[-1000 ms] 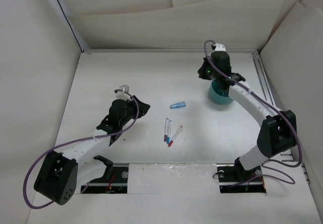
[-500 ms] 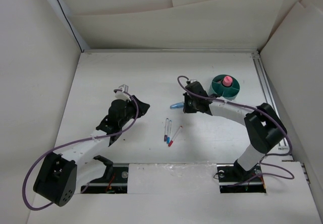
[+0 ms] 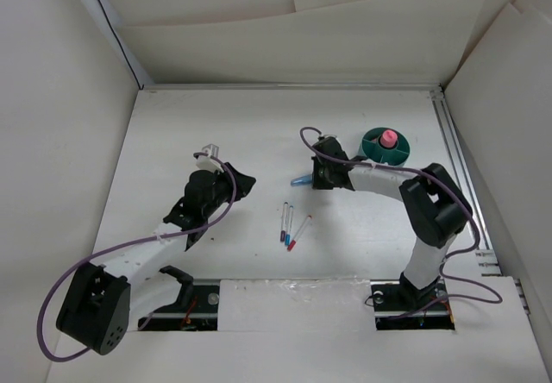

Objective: Sort the stationery into containers
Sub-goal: Move the stationery to the center of the board.

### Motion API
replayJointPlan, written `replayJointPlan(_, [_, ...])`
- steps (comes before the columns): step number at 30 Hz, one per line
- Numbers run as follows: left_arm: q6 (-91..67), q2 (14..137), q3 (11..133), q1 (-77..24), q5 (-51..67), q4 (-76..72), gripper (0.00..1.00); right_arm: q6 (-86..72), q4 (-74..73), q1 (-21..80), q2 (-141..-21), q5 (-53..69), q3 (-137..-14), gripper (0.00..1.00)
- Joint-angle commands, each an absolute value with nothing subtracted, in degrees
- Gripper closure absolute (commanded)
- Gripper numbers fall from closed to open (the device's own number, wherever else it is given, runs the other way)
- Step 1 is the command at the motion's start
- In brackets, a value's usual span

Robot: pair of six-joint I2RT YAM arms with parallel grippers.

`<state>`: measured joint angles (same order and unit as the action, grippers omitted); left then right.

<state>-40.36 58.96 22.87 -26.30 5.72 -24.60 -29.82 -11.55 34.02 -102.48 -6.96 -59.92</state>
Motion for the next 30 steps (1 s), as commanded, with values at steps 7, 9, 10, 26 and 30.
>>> replayJointPlan(7, [-40.25, 57.39, 24.79, -26.63, 4.92, -25.75, 0.76, -29.63, -9.67, 31.82, -106.44, -10.28, -66.61, 1.00])
replayJointPlan(9, [-40.25, 57.39, 24.79, -26.63, 4.92, -25.75, 0.76, -29.01, -9.14, 31.82, -107.66, -10.28, -68.98, 1.00])
replayJointPlan(10, [-40.25, 57.39, 24.79, -26.63, 4.92, -25.75, 0.76, -29.00, -9.14, 31.82, -107.67, -10.28, -69.78, 1.00])
replayJointPlan(26, [-39.73, 58.01, 24.26, -26.63, 5.01, -26.89, 0.74, -27.33, -13.35, 30.67, -110.47, -6.77, -79.17, 0.42])
replayJointPlan(30, [-39.73, 57.49, 23.73, -26.63, 5.01, -26.89, 0.74, -28.12, -14.06, 30.67, -112.50, -5.72, -79.72, 0.40])
